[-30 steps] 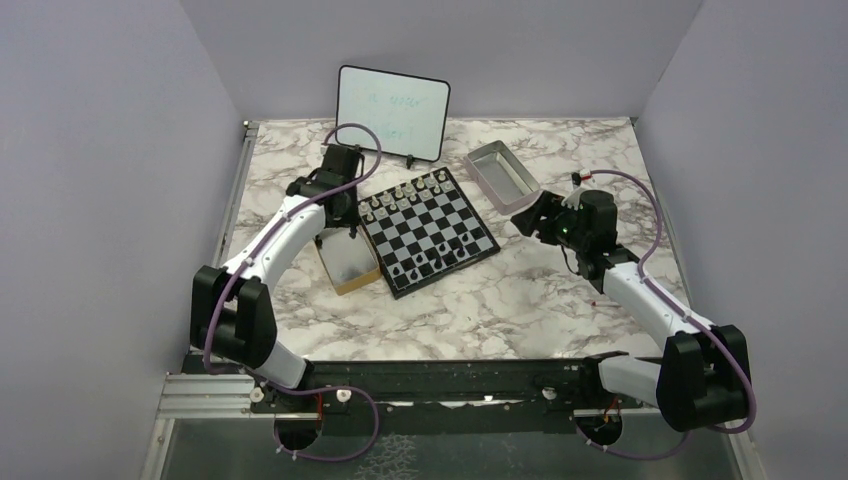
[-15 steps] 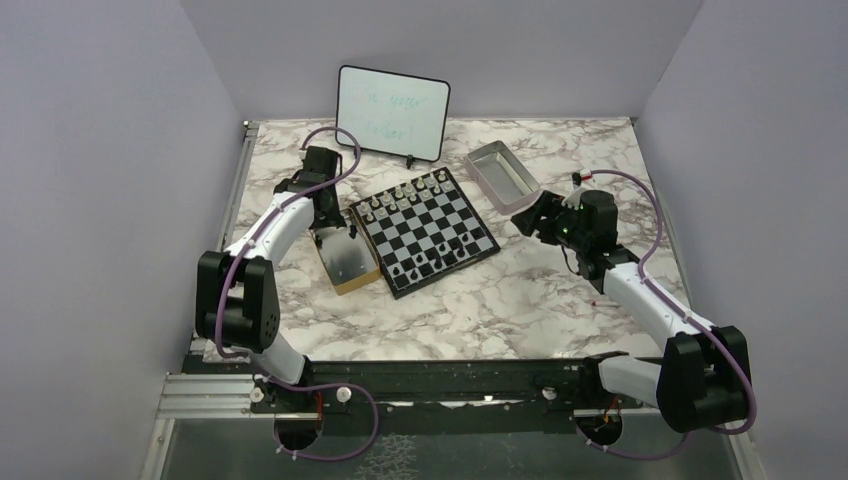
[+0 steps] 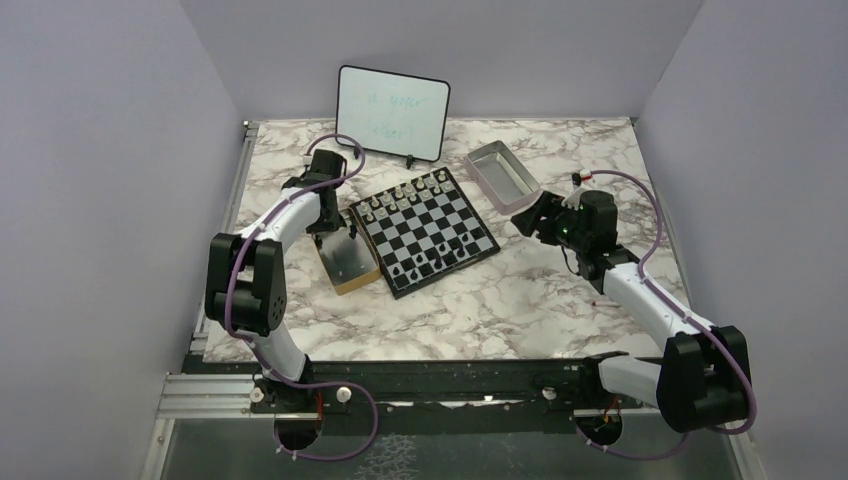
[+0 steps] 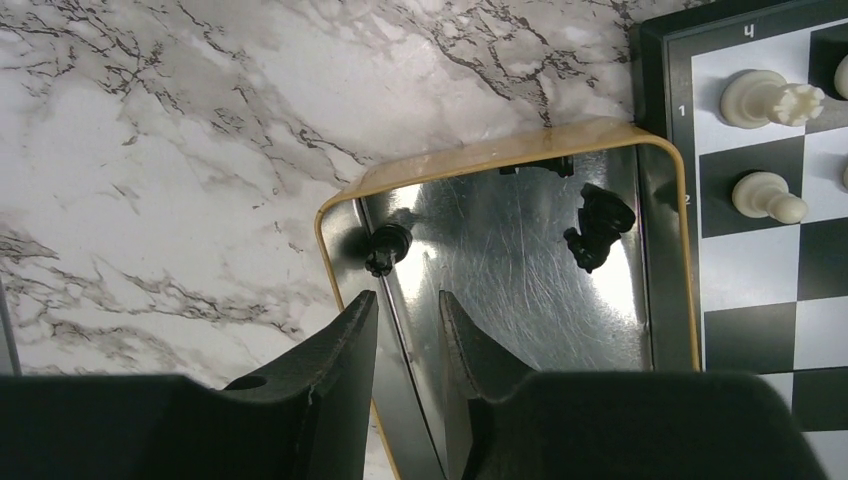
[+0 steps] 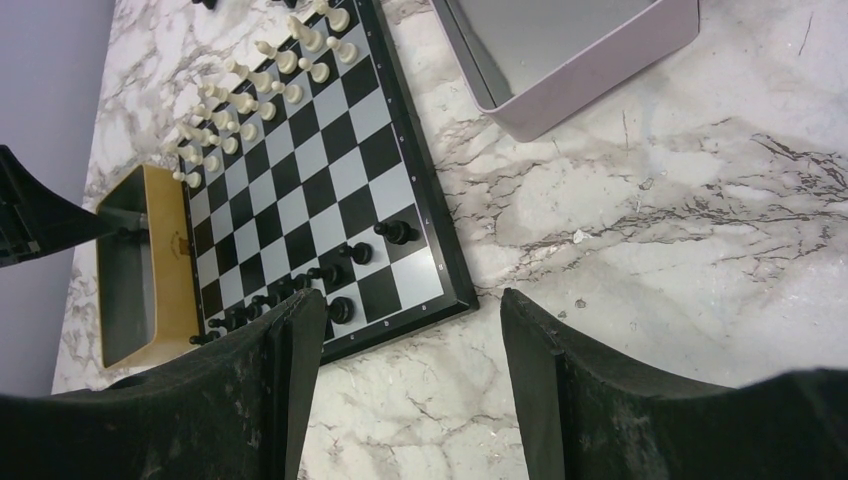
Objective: Set up the chess pieces on the board
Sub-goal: Pick up the chess piece from the storage box.
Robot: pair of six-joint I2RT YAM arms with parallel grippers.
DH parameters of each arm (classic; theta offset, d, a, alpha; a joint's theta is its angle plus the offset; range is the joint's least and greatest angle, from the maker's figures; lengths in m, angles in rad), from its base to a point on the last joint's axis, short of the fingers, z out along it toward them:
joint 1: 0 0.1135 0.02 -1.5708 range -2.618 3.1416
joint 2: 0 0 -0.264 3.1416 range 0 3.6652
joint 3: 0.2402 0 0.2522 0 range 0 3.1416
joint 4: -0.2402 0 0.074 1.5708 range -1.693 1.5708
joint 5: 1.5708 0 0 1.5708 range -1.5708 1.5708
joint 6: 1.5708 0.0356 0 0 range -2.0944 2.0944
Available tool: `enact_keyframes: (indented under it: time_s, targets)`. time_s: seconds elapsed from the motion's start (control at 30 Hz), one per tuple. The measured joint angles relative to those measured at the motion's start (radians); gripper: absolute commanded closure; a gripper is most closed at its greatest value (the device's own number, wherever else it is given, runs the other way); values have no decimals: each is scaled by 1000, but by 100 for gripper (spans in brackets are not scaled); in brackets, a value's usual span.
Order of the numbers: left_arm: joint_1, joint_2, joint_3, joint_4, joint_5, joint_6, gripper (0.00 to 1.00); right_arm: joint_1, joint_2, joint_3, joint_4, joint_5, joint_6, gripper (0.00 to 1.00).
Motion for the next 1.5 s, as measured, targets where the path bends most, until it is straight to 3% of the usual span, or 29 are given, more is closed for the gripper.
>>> enact_keyframes:
  time_s: [0.77, 1.5]
  targets:
    - [4, 102, 48, 0, -46, 16, 74, 0, 0, -6, 0, 0, 0, 31]
    - [5, 106, 50, 12, 42, 31, 75, 0, 1, -20, 9, 1, 0, 31]
